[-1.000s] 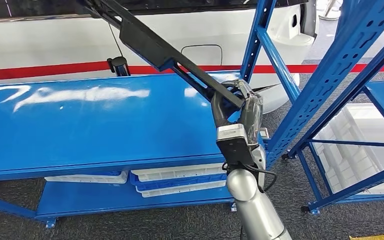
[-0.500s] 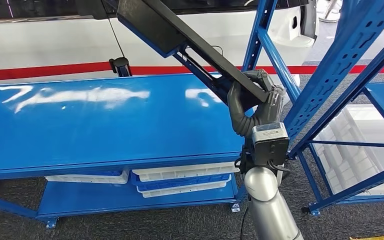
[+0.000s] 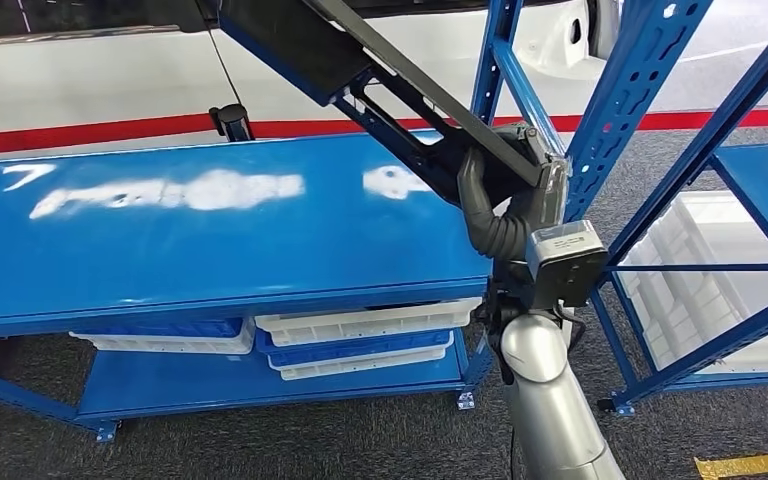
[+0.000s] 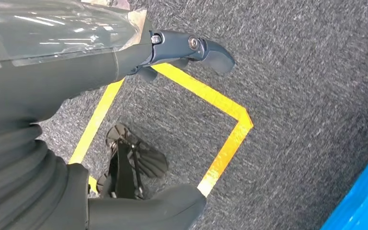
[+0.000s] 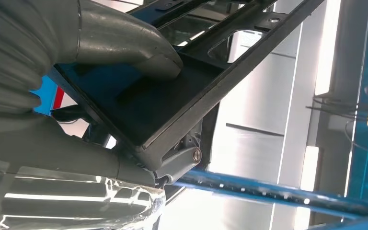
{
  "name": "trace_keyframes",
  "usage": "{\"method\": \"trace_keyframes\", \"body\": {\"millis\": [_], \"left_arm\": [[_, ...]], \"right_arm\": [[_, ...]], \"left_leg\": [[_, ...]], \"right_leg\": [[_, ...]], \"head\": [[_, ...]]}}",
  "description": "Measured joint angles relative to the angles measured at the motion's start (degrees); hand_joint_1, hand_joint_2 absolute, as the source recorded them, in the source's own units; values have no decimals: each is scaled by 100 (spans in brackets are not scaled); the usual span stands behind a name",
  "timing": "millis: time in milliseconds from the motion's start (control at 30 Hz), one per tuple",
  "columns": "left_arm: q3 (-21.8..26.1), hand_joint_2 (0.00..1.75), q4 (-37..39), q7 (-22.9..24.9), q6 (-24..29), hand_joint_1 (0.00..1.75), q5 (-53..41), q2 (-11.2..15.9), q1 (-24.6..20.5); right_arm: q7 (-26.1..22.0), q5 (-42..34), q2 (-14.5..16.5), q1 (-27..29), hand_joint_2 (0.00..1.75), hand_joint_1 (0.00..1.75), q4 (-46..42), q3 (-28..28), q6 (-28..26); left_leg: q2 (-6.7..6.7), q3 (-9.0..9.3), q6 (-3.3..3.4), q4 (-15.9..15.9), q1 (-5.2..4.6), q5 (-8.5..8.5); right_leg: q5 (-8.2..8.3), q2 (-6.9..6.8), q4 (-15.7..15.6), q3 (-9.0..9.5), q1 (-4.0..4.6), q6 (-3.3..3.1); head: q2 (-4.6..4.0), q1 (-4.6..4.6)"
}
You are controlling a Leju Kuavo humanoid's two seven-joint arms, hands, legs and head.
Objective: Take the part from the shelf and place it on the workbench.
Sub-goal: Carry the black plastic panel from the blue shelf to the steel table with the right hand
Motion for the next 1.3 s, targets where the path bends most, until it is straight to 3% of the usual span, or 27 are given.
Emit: {"method": "trace_keyframes", "body": {"millis": [67, 167, 233, 300, 333, 367, 433, 500, 567, 633, 700, 733, 800, 833, 867, 900, 933, 1000, 1033, 1100, 1200, 1233, 1300], "left_arm": [[8, 175, -1, -2, 9, 0, 8, 18, -6], [22, 175, -1, -8, 20, 0, 22, 50, -7], [28, 175, -2, -32, 20, 0, 29, 74, -12], [35, 175, -2, -79, 3, 0, 36, 103, -8], [40, 175, -1, -104, -14, 0, 39, 116, -3], [44, 175, -1, -125, -32, 0, 41, 128, 3], [51, 175, -1, -149, -63, 0, 44, 145, 11], [61, 175, -1, -161, -75, 0, 44, 154, 19], [69, 175, -1, -171, -82, 0, 44, 157, 25], [71, 175, -1, -176, -84, 0, 44, 158, 31], [73, 175, 0, -180, -84, 0, 45, 169, 42], [74, 175, 0, -181, -83, 0, 47, 175, 46], [77, 175, 1, -184, -81, 0, 55, 192, 52], [77, 175, 1, -190, -85, 0, 59, 198, 53], [77, 175, 1, -201, -98, 0, 60, 203, 53], [76, 175, 2, -220, -116, 0, 56, 206, 54], [76, 175, 2, -249, -145, 0, 49, 210, 54], [75, 175, 1, -317, -198, 0, 33, 227, 53], [75, 175, 1, -343, -216, 0, 27, 233, 49], [74, 175, 2, -361, -221, 0, 26, 238, 47], [91, 175, 5, -261, -242, 0, 115, 219, 51], [105, 175, 6, -207, -258, 0, 159, 201, 49], [129, 175, 8, -102, -237, 0, 190, 156, 44]], "right_arm": [[-21, -238, -2, -57, 175, 175, 35, -3, 115], [-94, -489, -9, -171, 175, 175, 161, -6, 196], [-142, -579, -15, -291, 175, 175, 312, -5, 209], [-169, -627, -18, -392, 175, 175, 482, -2, 203], [-177, -640, -19, -421, 175, 175, 565, -2, 196], [-181, -649, -20, -441, 175, 175, 635, -2, 189], [-184, -654, -20, -465, 175, 175, 726, 1, 179], [-185, -654, -17, -505, 175, 175, 781, 3, 175], [-189, -654, -3, -572, 175, 175, 834, 7, 173], [-194, -654, 9, -622, 175, 175, 875, 10, 172], [-196, -654, 15, -647, 175, 175, 915, 10, 170], [-197, -655, 24, -658, 175, 175, 933, 10, 170], [-197, -655, 45, -674, 175, 175, 966, 10, 165], [-197, -655, 54, -676, 175, 175, 980, 10, 154], [-197, -654, 56, -672, 175, 175, 997, 10, 135], [-198, -653, 56, -665, 175, 175, 1014, 11, 108], [-206, -654, 55, -653, 175, 175, 1031, 10, 80], [-254, -669, 44, -611, 175, 175, 1064, 9, 18], [-291, -677, 34, -585, 175, 175, 1077, 7, -14], [-367, -683, 2, -536, 175, 175, 1100, -1, -86], [-445, -622, -106, -433, 175, 175, 1108, -58, -221], [-458, -582, -161, -382, 175, 175, 1102, -91, -266], [-469, -490, -311, -239, 175, 175, 1054, -164, -336]], "left_leg": [[-19, 174, 51, -327, -33, 54], [-5, 82, 183, -365, -56, 179], [28, -29, 294, -406, -53, 315], [43, -173, 349, -400, -78, 429], [45, -244, 356, -396, -89, 483], [44, -312, 359, -392, -99, 533], [40, -409, 353, -389, -114, 608], [32, -479, 332, -382, -125, 673], [29, -555, 281, -366, -146, 756], [34, -594, 213, -364, -148, 841], [25, -626, 142, -349, -129, 851], [17, -668, 104, -264, -113, 732], [6, -834, 21, 240, -71, 218], [7, -931, -23, 610, -52, -53], [8, -1001, -65, 953, -33, -221], [9, -1007, -100, 1167, -9, -250], [10, -925, -127, 1199, 17, -160], [10, -490, -171, 706, 75, 120], [2, -222, -187, 329, 82, 150], [-28, 74, -152, -161, 61, 89], [-32, 13, 37, -238, -2, 141], [-20, -33, 121, -249, -17, 203], [9, -166, 269, -276, -30, 344]], "right_leg": [[61, -2, -5, -22, 14, 83], [96, -6, 20, -96, 24, 202], [-220, -8, 390, -288, 39, 166], [-701, -6, 1125, -519, 36, 99], [-846, -6, 1451, -575, 36, 102], [-886, -5, 1608, -547, 36, 129], [-801, -6, 1525, -344, 40, 194], [-641, -6, 876, 122, 54, 209], [-574, -7, 99, 622, 96, 163], [-576, -6, -172, 750, 134, 104], [-498, -15, -191, 688, 90, 26], [-446, -24, -203, 657, 62, -35], [-329, -39, -212, 558, 29, -120], [-271, -41, -203, 485, 31, -143], [-216, -44, -190, 409, 35, -138], [-168, -45, -169, 328, 33, -124], [-126, -46, -142, 248, 28, -107], [-61, -47, -63, 97, 9, -53], [-32, -46, -22, 30, 12, -18], [30, -46, 26, -50, 29, 74], [133, -45, 17, -107, 45, 222], [72, -41, 73, -164, 37, 238], [-325, -34, 495, -368, 30, 181]], "head": [[0, 3], [0, 11], [0, 32], [0, 51], [0, 53], [0, 55], [0, 58], [0, 58], [0, 52], [0, 48], [0, 50], [0, 44], [0, 29], [0, 21], [0, 19], [0, 19], [0, 18], [0, 18], [0, 13], [0, 20], [0, 45], [0, 46], [0, 66]]}}
